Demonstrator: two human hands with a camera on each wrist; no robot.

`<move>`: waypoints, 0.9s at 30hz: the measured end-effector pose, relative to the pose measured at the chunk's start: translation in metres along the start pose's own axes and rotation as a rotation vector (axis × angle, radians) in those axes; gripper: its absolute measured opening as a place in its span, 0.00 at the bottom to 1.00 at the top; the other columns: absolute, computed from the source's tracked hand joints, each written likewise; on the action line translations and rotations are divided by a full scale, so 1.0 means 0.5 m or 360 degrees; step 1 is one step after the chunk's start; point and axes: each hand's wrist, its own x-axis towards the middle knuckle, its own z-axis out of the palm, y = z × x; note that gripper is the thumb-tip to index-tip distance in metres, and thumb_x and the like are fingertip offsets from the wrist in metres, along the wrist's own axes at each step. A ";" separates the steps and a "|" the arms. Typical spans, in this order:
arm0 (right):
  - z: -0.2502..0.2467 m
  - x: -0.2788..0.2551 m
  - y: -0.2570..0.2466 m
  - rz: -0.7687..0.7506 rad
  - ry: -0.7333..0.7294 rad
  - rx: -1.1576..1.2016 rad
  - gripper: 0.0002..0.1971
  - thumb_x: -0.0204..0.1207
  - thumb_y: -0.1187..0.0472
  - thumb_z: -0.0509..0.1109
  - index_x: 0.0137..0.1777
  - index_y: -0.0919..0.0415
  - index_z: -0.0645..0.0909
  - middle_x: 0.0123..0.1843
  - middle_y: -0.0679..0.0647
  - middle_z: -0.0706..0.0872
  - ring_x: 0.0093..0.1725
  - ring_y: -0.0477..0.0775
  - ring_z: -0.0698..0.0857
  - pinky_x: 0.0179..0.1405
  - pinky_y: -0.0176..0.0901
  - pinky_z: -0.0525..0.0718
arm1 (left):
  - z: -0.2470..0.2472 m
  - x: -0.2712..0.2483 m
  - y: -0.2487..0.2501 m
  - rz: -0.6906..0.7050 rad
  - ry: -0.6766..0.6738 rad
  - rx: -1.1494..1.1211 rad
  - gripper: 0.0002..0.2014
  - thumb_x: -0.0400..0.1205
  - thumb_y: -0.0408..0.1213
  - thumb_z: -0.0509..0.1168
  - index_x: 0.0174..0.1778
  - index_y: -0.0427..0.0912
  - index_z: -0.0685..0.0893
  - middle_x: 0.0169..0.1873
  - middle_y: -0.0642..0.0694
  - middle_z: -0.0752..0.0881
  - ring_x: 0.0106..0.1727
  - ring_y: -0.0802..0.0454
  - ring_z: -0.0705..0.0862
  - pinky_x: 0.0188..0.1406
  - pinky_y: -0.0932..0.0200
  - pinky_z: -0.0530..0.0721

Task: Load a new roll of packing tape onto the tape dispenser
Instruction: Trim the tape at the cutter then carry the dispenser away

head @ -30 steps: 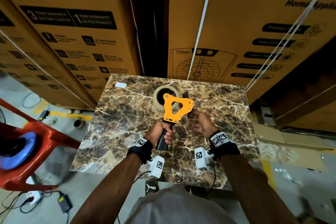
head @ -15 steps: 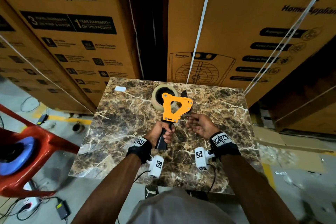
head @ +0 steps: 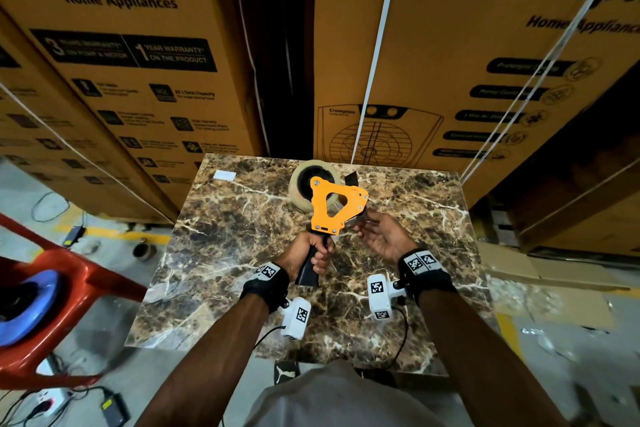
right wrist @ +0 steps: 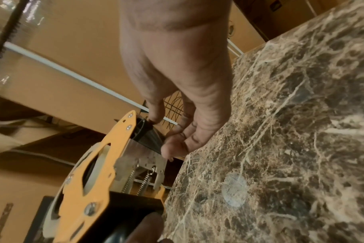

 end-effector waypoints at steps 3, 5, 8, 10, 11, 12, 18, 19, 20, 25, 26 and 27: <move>-0.004 0.005 -0.005 -0.0031 0.0050 -0.0026 0.11 0.87 0.68 0.62 0.63 0.73 0.81 0.45 0.65 0.90 0.34 0.55 0.88 0.29 0.40 0.89 | 0.000 0.000 0.003 0.0001 0.0019 0.0018 0.06 0.66 0.27 0.54 0.35 0.35 0.74 0.18 0.49 0.69 0.14 0.57 0.63 0.16 0.70 0.65; -0.006 0.009 -0.004 -0.0053 0.0091 -0.0056 0.11 0.87 0.69 0.62 0.63 0.74 0.82 0.45 0.67 0.91 0.35 0.57 0.90 0.31 0.43 0.89 | -0.002 0.001 0.002 0.0002 0.0028 0.0036 0.06 0.66 0.27 0.54 0.35 0.35 0.74 0.18 0.48 0.69 0.14 0.57 0.63 0.17 0.70 0.64; -0.012 0.009 -0.004 -0.0067 0.0143 -0.0052 0.11 0.87 0.70 0.60 0.61 0.73 0.82 0.47 0.67 0.91 0.35 0.60 0.91 0.29 0.47 0.89 | -0.002 0.000 0.002 -0.0003 0.0037 0.0077 0.06 0.65 0.27 0.55 0.35 0.35 0.74 0.19 0.49 0.68 0.15 0.57 0.63 0.17 0.70 0.63; -0.017 0.006 -0.009 -0.0057 0.0141 -0.0033 0.10 0.87 0.71 0.57 0.56 0.71 0.81 0.44 0.65 0.88 0.36 0.60 0.89 0.30 0.47 0.89 | -0.004 0.000 0.003 -0.0027 0.0081 0.0130 0.06 0.65 0.27 0.55 0.35 0.36 0.74 0.19 0.49 0.67 0.15 0.57 0.63 0.17 0.70 0.62; -0.019 0.005 -0.011 -0.0056 0.0140 -0.0037 0.11 0.87 0.71 0.56 0.55 0.70 0.81 0.42 0.63 0.87 0.37 0.60 0.88 0.30 0.47 0.89 | -0.004 0.000 0.002 -0.0037 0.0108 0.0151 0.06 0.65 0.27 0.55 0.35 0.36 0.73 0.19 0.49 0.66 0.15 0.56 0.62 0.17 0.70 0.63; -0.021 0.004 -0.013 -0.0053 0.0129 -0.0055 0.10 0.87 0.70 0.57 0.56 0.70 0.81 0.41 0.62 0.87 0.37 0.60 0.88 0.30 0.47 0.89 | -0.005 0.001 0.002 -0.0042 0.0128 0.0165 0.06 0.65 0.27 0.55 0.35 0.36 0.73 0.19 0.48 0.66 0.15 0.56 0.62 0.17 0.69 0.63; -0.018 0.000 -0.023 -0.0001 0.0118 -0.0255 0.07 0.83 0.75 0.62 0.56 0.74 0.81 0.44 0.66 0.88 0.38 0.59 0.88 0.28 0.43 0.90 | -0.010 0.006 0.002 -0.0060 0.0169 0.0265 0.06 0.70 0.26 0.52 0.36 0.36 0.74 0.19 0.48 0.66 0.14 0.55 0.62 0.17 0.69 0.62; -0.018 0.002 -0.023 -0.0006 0.0124 -0.0285 0.08 0.83 0.76 0.62 0.57 0.74 0.81 0.45 0.67 0.89 0.39 0.59 0.88 0.30 0.43 0.91 | -0.010 0.006 0.002 -0.0059 0.0165 0.0267 0.05 0.67 0.28 0.55 0.35 0.36 0.74 0.19 0.48 0.65 0.14 0.55 0.62 0.17 0.69 0.62; -0.020 0.005 -0.022 -0.0011 0.0124 -0.0315 0.10 0.83 0.77 0.60 0.58 0.73 0.80 0.48 0.67 0.90 0.41 0.60 0.88 0.31 0.44 0.91 | -0.011 0.007 0.003 -0.0062 0.0166 0.0270 0.05 0.66 0.28 0.56 0.35 0.36 0.74 0.19 0.48 0.65 0.14 0.55 0.62 0.17 0.69 0.62; -0.024 0.017 -0.016 0.0024 0.0148 -0.0411 0.08 0.81 0.80 0.57 0.50 0.71 0.76 0.52 0.67 0.82 0.41 0.60 0.84 0.36 0.49 0.92 | -0.015 0.013 0.004 -0.0069 0.0158 0.0300 0.06 0.63 0.29 0.58 0.35 0.36 0.75 0.19 0.48 0.65 0.14 0.55 0.62 0.16 0.69 0.63; -0.024 0.019 -0.015 0.0028 0.0147 -0.0432 0.08 0.82 0.80 0.56 0.50 0.71 0.75 0.48 0.65 0.81 0.38 0.59 0.83 0.38 0.51 0.92 | -0.015 0.013 0.004 -0.0070 0.0157 0.0314 0.07 0.62 0.29 0.58 0.34 0.36 0.75 0.19 0.48 0.66 0.14 0.55 0.62 0.16 0.69 0.63; -0.024 0.020 -0.012 0.0031 0.0148 -0.0453 0.08 0.83 0.79 0.55 0.50 0.71 0.74 0.45 0.63 0.80 0.36 0.58 0.82 0.38 0.53 0.92 | -0.014 0.013 0.004 -0.0069 0.0152 0.0324 0.07 0.61 0.29 0.58 0.34 0.36 0.75 0.19 0.47 0.66 0.14 0.55 0.62 0.16 0.68 0.63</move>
